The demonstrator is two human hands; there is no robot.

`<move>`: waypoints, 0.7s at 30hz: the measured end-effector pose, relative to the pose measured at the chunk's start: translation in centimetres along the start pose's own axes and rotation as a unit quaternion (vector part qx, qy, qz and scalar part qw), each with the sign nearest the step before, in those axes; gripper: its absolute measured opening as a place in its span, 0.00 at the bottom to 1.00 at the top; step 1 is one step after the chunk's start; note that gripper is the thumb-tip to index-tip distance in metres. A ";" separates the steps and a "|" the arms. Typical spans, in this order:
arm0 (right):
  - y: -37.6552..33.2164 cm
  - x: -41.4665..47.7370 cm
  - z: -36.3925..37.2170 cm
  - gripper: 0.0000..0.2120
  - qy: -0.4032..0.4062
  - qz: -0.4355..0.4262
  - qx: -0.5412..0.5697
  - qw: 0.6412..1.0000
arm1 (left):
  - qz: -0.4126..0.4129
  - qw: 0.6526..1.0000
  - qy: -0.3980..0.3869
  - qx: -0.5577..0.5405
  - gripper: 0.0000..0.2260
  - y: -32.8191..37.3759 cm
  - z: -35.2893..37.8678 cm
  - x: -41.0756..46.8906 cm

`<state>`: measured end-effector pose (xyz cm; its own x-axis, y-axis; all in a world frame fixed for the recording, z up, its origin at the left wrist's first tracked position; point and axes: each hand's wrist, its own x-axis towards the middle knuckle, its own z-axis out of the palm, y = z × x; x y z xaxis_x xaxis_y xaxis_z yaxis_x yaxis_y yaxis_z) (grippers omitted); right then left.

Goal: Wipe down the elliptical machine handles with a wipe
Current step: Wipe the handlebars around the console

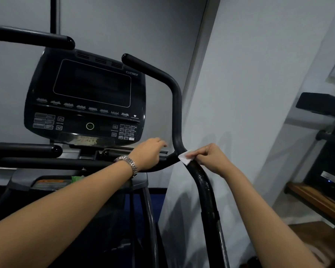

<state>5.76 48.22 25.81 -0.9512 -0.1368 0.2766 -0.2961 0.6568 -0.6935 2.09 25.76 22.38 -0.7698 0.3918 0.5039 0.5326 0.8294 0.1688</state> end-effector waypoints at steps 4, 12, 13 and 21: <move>0.8 -0.6 -0.1 0.22 -0.024 -0.018 0.014 0.999 | 0.070 0.995 -0.056 -0.050 0.24 2.3 0.7 3.1; 1.7 -0.9 -0.1 0.20 0.006 -0.015 0.043 0.999 | 0.081 0.989 -0.098 -0.073 0.23 3.2 1.5 4.6; 1.8 -1.3 0.0 0.19 0.006 -0.017 0.042 0.999 | 0.081 0.990 -0.093 -0.073 0.23 3.2 1.6 4.4; 1.6 -2.4 -0.7 0.13 0.017 -0.034 0.058 0.998 | 0.075 0.993 -0.075 -0.060 0.23 3.6 2.1 4.0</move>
<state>7.61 50.09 24.52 -0.9258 -0.1507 0.3467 -0.3694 0.5557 -0.7448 0.14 31.13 23.19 -0.7178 0.5690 0.4013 0.6760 0.7074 0.2063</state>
